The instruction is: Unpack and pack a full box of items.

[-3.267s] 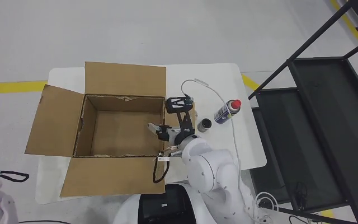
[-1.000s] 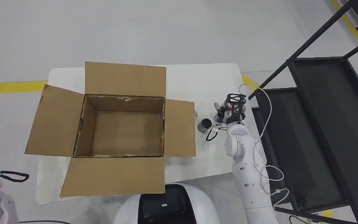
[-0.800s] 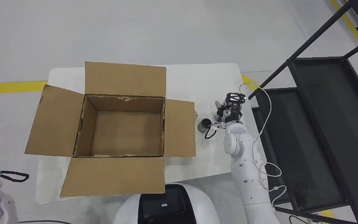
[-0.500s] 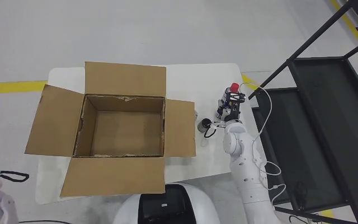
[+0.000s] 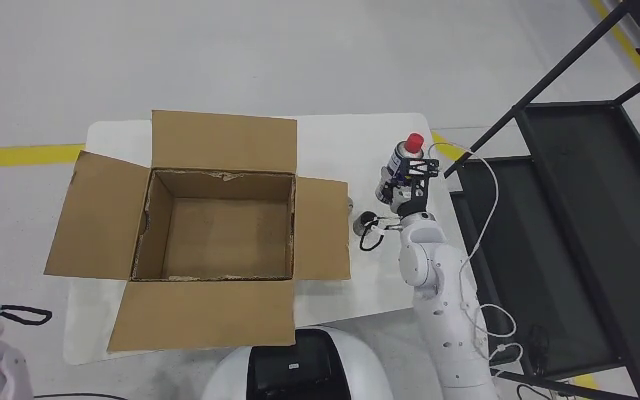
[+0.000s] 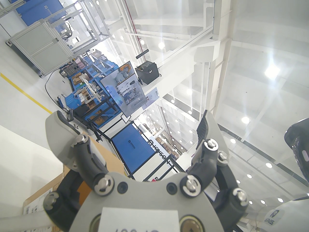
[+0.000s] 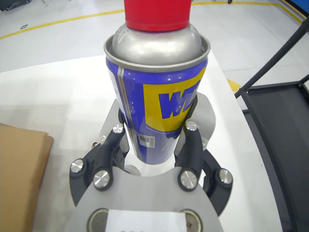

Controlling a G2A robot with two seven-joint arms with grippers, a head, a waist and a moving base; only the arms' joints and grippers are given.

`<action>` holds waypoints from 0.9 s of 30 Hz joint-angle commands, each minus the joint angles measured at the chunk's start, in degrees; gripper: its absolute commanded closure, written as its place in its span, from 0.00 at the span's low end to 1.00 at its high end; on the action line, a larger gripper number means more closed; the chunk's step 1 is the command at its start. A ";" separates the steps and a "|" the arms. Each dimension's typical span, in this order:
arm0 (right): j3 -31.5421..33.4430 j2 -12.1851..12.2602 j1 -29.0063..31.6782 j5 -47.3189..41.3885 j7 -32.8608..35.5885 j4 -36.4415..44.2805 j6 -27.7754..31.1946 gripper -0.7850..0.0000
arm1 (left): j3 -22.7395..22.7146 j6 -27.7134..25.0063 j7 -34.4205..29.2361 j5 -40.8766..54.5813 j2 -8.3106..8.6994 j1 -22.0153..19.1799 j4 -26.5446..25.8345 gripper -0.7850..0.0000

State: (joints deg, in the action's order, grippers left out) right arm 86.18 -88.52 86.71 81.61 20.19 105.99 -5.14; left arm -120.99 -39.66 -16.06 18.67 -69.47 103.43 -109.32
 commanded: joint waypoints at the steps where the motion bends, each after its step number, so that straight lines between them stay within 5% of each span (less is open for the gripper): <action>1: -1.73 0.13 2.30 2.33 1.62 6.34 0.93 1.00 | 0.00 0.00 0.00 0.00 0.00 0.00 0.00 0.00; 14: -16.10 1.10 11.96 7.77 10.83 27.22 12.75 1.00 | 0.00 0.00 0.00 0.00 0.00 0.00 0.00 0.00; 21: -29.61 1.22 7.27 20.58 20.31 22.02 18.98 1.00 | 0.00 0.00 0.00 0.00 0.00 0.00 0.00 0.00; 27: -38.51 0.24 -3.26 26.59 27.42 13.69 19.67 1.00 | 0.00 0.00 0.00 0.00 0.00 0.00 0.00 0.00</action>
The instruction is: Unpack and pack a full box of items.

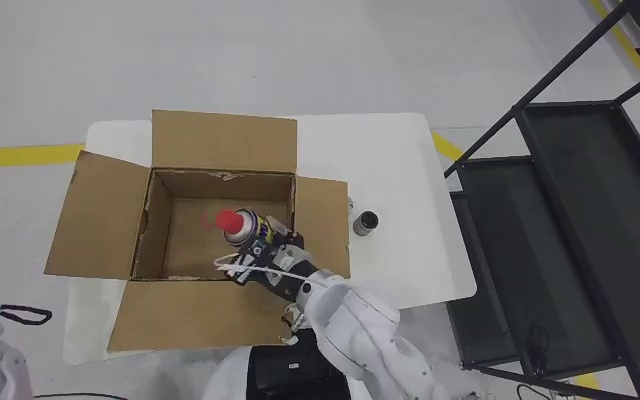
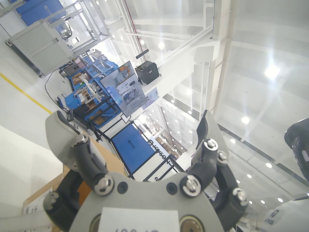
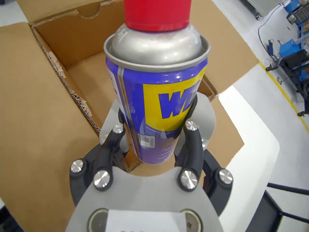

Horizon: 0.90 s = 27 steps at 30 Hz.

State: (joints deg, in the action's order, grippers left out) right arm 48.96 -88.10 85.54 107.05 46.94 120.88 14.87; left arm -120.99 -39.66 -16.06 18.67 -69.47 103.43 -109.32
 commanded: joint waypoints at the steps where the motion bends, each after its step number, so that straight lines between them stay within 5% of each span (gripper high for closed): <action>1: -2.59 -0.43 -3.76 1.85 1.34 -2.52 -0.84 1.00 | 0.00 0.00 0.00 0.00 0.00 0.00 0.00 0.00; 16: -9.87 -5.17 -20.25 2.42 16.65 -19.25 -5.01 1.00 | 0.00 0.00 0.00 0.00 0.00 0.00 0.00 0.00; 27: -11.70 -8.43 -27.33 -8.53 28.99 -28.81 0.11 1.00 | 0.00 0.00 0.00 0.00 0.00 0.00 0.00 0.00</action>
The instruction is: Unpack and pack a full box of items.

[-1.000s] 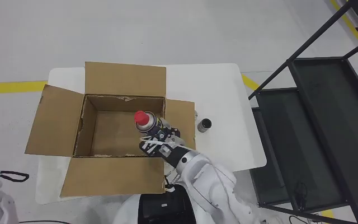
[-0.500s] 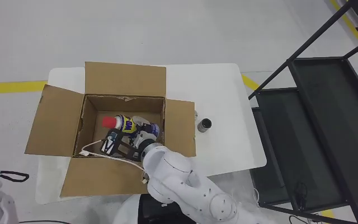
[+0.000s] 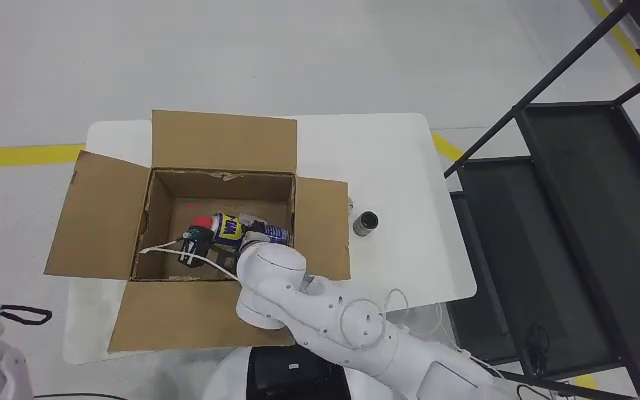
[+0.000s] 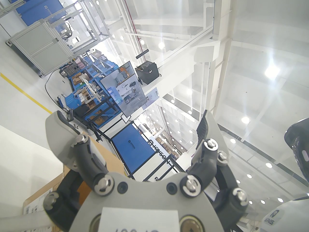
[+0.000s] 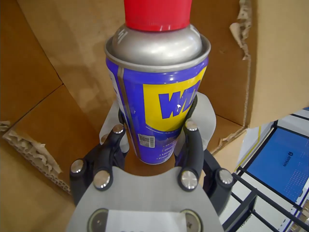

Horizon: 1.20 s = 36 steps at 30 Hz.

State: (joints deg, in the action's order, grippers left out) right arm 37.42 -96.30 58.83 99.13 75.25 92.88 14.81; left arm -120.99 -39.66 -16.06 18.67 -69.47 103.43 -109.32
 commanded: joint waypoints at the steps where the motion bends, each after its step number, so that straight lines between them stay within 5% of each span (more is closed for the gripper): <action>1: -0.31 -0.52 -1.17 -1.55 1.31 -1.87 0.31 1.00 | 0.00 0.00 0.00 0.00 0.00 0.00 0.00 0.00; 10: -1.61 -3.38 -7.87 -8.63 5.93 -12.14 1.32 0.97 | 0.00 0.00 0.00 0.00 0.00 0.00 0.00 0.00; 11: -1.86 -3.71 -8.49 -9.52 6.44 -13.19 1.55 0.80 | 0.00 0.00 0.00 0.00 0.00 0.00 0.00 0.00; 14: -2.23 -4.64 -9.86 -13.01 7.21 -15.42 1.86 0.65 | 0.00 0.00 0.00 0.00 0.00 0.00 0.00 0.00; 17: -2.44 -5.35 -11.00 -14.91 7.45 -16.79 1.46 0.36 | 0.00 0.00 0.00 0.00 0.00 0.00 0.00 0.00; 19: -2.49 -5.69 -11.64 -15.51 7.12 -17.33 1.21 0.28 | 0.00 0.00 0.00 0.00 0.00 0.00 0.00 0.00; 25: -1.69 -6.20 -11.93 -18.53 7.23 -17.48 0.76 0.14 | 0.00 0.00 0.00 0.00 0.00 0.00 0.00 0.00; 36: 2.75 -5.44 -9.27 -19.90 0.05 -9.62 -1.80 0.05 | 0.00 0.00 0.00 0.00 0.00 0.00 0.00 0.00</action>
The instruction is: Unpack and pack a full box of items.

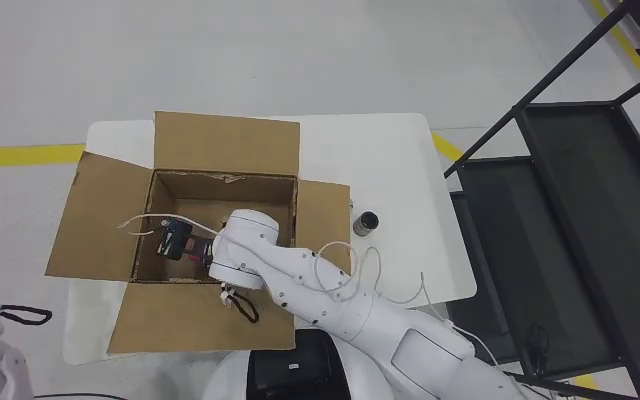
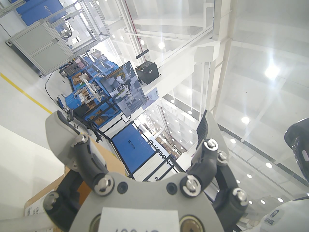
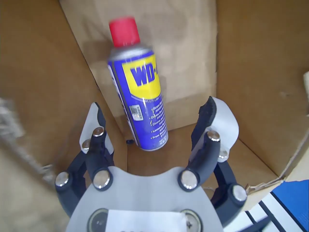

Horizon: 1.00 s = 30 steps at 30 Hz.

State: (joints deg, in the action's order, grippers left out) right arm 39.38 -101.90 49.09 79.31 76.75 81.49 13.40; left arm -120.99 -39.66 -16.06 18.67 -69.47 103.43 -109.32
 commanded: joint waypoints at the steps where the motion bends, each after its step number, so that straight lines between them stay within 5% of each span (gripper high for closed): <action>1: 1.76 0.37 1.29 -0.35 -3.27 3.71 -0.95 0.14 | 0.00 0.00 0.00 0.00 0.00 0.00 0.00 0.00; 2: 2.83 0.60 2.35 -0.97 -4.28 5.47 -1.60 0.30 | 0.00 0.00 0.00 0.00 0.00 0.00 0.00 0.00; 15: 17.43 5.39 23.38 2.51 -12.86 37.15 -1.51 0.00 | 0.00 0.00 0.00 0.00 0.00 0.00 0.00 0.00; 22: 26.87 7.74 36.52 -0.45 -18.89 49.75 2.72 0.00 | 0.00 0.00 0.00 0.00 0.00 0.00 0.00 0.00; 30: 40.63 9.27 45.33 -5.40 -31.35 53.13 1.32 0.00 | 0.00 0.00 0.00 0.00 0.00 0.00 0.00 0.00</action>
State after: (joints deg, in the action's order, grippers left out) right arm 78.02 -92.77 93.81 74.02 46.68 134.68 15.07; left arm -120.99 -39.66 -16.06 18.67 -69.47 103.43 -109.32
